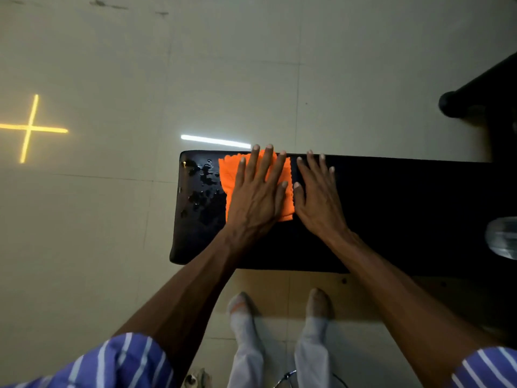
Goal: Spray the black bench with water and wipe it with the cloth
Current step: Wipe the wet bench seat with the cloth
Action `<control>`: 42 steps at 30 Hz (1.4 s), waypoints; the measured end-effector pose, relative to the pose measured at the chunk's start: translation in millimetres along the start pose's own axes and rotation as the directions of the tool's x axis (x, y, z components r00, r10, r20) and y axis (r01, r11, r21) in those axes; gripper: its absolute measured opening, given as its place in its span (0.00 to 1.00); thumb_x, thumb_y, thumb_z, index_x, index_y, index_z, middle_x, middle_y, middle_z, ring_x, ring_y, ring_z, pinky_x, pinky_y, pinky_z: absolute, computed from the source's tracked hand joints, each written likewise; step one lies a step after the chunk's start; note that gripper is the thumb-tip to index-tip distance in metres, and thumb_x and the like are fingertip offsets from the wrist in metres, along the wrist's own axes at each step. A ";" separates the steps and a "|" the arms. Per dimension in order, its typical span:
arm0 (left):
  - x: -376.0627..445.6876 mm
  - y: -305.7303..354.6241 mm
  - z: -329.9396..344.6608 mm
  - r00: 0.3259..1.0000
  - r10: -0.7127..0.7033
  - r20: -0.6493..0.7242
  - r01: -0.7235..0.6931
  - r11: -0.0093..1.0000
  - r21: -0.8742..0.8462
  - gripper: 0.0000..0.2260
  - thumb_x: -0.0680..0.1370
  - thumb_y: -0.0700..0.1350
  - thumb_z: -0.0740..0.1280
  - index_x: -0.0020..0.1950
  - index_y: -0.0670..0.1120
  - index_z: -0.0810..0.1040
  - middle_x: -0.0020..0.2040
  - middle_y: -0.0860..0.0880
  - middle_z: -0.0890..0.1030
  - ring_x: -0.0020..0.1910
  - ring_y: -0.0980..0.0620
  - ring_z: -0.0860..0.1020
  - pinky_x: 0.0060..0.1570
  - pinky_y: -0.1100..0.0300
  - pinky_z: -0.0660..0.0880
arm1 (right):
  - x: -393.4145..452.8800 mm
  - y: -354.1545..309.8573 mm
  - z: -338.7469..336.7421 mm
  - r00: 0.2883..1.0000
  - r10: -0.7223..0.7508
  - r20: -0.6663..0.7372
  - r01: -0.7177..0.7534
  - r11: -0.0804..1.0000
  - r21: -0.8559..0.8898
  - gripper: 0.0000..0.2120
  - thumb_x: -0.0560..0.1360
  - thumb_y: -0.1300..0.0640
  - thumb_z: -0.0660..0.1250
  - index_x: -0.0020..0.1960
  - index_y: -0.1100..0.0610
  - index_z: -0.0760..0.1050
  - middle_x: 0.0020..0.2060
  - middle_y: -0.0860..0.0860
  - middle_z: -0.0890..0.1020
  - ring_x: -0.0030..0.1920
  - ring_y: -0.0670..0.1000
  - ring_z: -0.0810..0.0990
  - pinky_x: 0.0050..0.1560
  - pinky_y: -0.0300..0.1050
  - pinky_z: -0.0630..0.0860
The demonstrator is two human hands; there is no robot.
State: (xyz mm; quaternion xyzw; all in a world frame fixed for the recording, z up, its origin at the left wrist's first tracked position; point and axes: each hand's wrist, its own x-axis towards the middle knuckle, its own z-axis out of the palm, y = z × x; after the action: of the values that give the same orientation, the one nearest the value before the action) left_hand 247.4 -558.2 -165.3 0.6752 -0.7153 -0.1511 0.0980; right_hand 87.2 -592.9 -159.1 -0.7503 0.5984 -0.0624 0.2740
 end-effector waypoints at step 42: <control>-47.9 -75.3 1.4 0.962 -0.260 -0.082 0.268 0.958 0.106 0.28 0.86 0.58 0.51 0.85 0.50 0.52 0.86 0.45 0.50 0.85 0.45 0.48 0.83 0.44 0.48 | -4.7 -2.4 38.9 0.985 -0.156 -0.071 0.122 0.930 -0.346 0.29 0.86 0.45 0.48 0.87 0.49 0.54 0.87 0.51 0.53 0.87 0.56 0.49 0.83 0.73 0.46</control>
State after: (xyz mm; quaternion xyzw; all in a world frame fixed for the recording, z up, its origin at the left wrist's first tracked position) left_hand 320.7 -513.6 -189.9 0.7738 -0.6227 -0.0983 0.0617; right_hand 104.5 -575.1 -189.6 -0.8229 0.5580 -0.0136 0.1058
